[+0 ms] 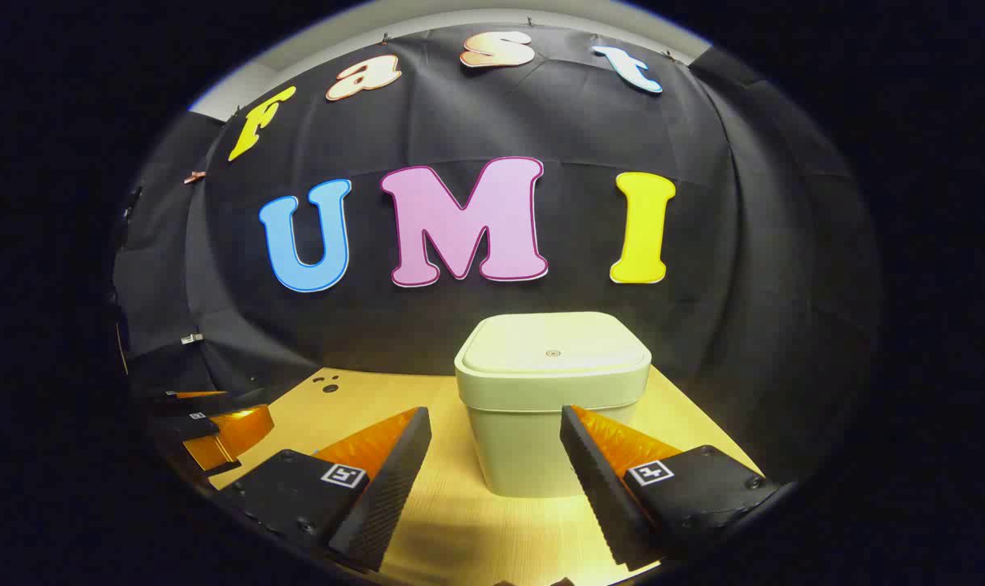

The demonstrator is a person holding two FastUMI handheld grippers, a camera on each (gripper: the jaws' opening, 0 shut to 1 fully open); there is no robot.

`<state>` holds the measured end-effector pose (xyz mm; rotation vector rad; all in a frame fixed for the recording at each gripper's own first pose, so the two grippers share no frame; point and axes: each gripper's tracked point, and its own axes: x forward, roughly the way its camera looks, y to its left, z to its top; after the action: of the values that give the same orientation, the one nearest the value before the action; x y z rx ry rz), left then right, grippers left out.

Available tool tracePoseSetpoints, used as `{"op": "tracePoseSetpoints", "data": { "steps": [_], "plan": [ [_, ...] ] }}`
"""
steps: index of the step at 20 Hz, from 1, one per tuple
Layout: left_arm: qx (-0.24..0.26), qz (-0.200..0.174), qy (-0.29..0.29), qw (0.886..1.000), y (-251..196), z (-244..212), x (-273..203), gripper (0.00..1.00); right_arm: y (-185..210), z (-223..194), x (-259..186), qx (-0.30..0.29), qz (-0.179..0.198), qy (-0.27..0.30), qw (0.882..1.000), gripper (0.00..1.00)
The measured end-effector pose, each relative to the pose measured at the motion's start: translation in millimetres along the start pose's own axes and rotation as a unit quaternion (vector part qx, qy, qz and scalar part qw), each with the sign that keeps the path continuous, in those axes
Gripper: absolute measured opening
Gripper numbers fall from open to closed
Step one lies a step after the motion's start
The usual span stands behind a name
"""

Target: Press the lid of the desktop garbage bin to open it, pick up the crumpled paper on the desktop and throw it into the bin, then pick up the pop can on the desktop and drop it into the bin, and finally close the garbage bin lid.

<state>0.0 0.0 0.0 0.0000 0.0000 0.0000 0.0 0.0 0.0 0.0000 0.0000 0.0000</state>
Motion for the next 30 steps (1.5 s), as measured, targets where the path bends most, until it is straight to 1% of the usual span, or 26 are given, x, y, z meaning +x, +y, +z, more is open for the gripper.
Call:
{"op": "tracePoseSetpoints", "data": {
  "steps": [6,11,16,25,26,27,28,30],
  "plan": [
    [0.007,0.002,-0.008,1.0,-7,1,1,0.96,-11,-5,-4,0.005,-0.002,0.005,1.0,1.0],
    [0.007,0.003,-0.005,1.0,-7,-2,2,0.96,-19,-4,-2,0.013,-0.011,0.001,1.0,1.0],
    [0.01,0.009,-0.008,1.0,0,-1,4,0.96,-13,-6,2,0.015,-0.008,0.004,1.0,1.0],
    [0.004,0.01,-0.003,1.0,4,-4,13,0.96,-5,-6,10,-0.001,-0.004,0.008,1.0,1.0],
    [0.004,0.011,-0.001,1.0,7,-5,13,0.96,-5,-5,11,-0.004,-0.004,0.007,1.0,0.97],
    [0.004,0.012,0.0,1.0,8,-5,15,0.97,-5,-5,13,-0.008,-0.005,0.006,1.0,0.87],
    [0.004,0.013,0.002,1.0,9,-6,16,0.97,-5,-2,13,-0.015,-0.007,0.002,1.0,0.83],
    [0.002,0.016,0.006,1.0,12,-8,19,0.97,-7,4,18,-0.021,-0.011,-0.003,1.0,0.79]
  ]
}}
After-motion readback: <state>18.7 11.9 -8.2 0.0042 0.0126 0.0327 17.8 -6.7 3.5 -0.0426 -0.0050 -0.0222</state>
